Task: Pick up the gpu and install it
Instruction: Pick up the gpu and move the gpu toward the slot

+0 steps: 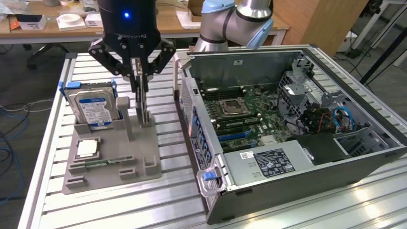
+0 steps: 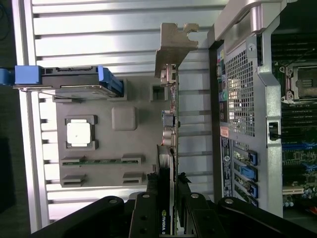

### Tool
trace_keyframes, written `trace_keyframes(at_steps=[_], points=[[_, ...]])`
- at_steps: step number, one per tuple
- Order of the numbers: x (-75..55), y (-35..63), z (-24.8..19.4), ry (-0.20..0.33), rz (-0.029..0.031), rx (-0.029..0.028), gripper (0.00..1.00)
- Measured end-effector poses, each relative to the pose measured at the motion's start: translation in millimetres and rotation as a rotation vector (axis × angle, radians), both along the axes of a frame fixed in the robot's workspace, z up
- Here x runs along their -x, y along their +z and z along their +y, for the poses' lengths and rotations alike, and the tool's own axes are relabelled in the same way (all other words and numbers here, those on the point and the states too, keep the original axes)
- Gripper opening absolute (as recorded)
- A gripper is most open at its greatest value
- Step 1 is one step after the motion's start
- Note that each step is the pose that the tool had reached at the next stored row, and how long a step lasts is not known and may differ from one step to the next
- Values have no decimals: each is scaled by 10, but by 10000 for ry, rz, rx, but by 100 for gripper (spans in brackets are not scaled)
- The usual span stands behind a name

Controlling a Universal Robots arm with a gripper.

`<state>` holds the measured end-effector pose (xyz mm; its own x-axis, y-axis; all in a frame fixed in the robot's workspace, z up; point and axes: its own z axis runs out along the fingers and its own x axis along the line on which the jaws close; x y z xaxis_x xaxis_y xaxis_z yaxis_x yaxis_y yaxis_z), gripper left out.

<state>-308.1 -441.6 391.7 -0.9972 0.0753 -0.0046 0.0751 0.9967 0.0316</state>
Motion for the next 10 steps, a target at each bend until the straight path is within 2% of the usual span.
trace_keyframes(at_steps=[10], points=[[0, 64, 0, 0, 0, 0, 26]])
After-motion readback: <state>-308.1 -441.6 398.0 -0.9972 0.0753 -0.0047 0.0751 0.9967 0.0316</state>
